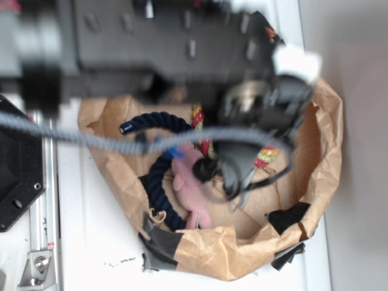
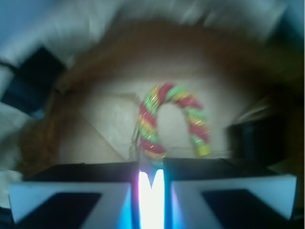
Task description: Grab the multicolored rope.
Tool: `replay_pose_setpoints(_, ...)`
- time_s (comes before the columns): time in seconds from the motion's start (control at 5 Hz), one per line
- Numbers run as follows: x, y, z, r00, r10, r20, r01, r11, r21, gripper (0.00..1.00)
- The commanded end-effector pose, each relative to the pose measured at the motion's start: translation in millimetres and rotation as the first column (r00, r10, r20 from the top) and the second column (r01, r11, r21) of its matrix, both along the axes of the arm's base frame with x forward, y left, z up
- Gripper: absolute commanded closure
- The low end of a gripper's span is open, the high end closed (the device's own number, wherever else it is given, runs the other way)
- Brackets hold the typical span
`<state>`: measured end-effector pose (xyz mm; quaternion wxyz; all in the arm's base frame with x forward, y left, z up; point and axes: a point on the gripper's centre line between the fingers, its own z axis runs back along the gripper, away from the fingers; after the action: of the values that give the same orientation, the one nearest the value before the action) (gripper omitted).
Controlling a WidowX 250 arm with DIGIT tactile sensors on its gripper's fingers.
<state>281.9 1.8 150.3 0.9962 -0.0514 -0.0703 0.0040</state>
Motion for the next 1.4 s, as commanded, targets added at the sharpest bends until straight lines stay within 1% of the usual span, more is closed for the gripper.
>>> replay_pose_setpoints(0.0, 13.3, 3.9, 13.9, 0.992, 0.113, 0.06, -0.112, 0.994, -0.021, 0.0)
replay_pose_setpoints(0.2, 13.2, -9.4, -32.6, 0.99, 0.139, 0.028, -0.138, 0.99, -0.031, 0.0)
replay_pose_setpoints(0.4, 16.6, -7.4, -73.9, 0.994, 0.106, -0.013, -0.107, 0.993, -0.054, 0.0)
replay_pose_setpoints(0.6, 22.4, -4.8, -110.1, 0.996, 0.068, -0.058, -0.071, 0.996, -0.058, 0.0)
replay_pose_setpoints(0.8, 25.0, -2.4, -118.5, 0.995, 0.066, -0.071, -0.069, 0.997, -0.047, 0.0)
replay_pose_setpoints(1.0, 29.0, -5.9, -124.9, 0.993, 0.087, -0.078, -0.09, 0.995, -0.032, 1.0)
replay_pose_setpoints(1.2, 27.1, -12.3, -128.6, 0.992, 0.092, -0.09, -0.095, 0.995, -0.025, 1.0)
